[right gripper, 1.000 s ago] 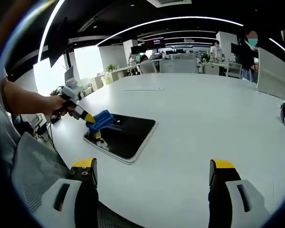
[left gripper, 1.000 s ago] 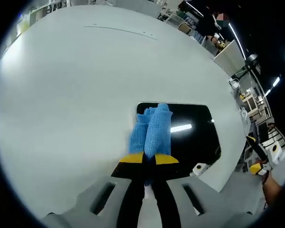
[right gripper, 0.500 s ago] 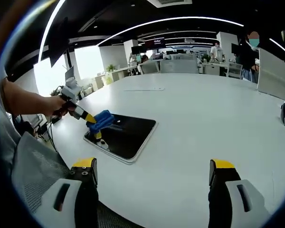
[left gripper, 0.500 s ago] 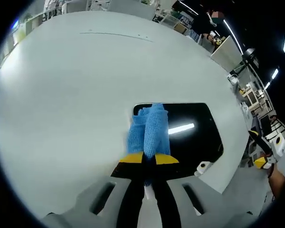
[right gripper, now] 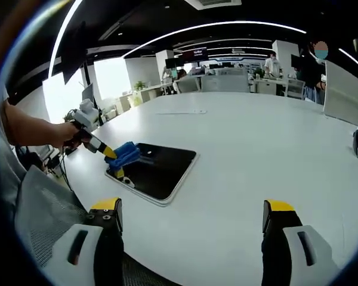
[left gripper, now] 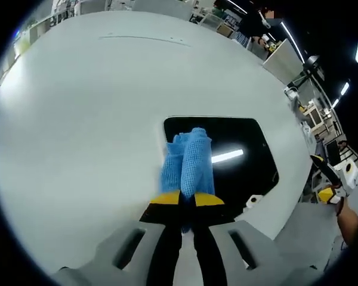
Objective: Wipe the mirror surface with the cleaning cloth until all visible marks leave the cleaned area.
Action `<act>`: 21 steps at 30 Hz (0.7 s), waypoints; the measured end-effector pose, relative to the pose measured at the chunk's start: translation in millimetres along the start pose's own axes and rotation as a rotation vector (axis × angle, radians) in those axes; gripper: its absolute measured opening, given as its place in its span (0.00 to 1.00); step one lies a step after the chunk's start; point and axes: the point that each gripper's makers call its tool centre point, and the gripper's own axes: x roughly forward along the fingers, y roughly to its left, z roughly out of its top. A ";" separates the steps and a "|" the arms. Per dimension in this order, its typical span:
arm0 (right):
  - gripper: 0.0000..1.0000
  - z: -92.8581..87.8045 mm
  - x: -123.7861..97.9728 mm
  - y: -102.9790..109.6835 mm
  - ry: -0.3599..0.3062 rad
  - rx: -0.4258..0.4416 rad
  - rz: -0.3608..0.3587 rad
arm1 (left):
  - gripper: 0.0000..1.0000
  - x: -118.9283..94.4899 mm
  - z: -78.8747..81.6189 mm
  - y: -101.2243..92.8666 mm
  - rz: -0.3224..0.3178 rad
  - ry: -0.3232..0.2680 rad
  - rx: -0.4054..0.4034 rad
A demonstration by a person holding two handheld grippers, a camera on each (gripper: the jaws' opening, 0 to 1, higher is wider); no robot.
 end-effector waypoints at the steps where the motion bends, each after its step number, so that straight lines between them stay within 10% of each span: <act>1: 0.97 0.0 0.2 0.1 0.000 -0.001 0.001 | 0.03 0.1 -0.6 0.2 -0.001 0.001 -0.005; 21: 0.98 3.5 -0.2 10.0 -0.015 -0.002 0.050 | 0.03 -8.7 -25.3 -6.8 -0.007 0.021 -0.027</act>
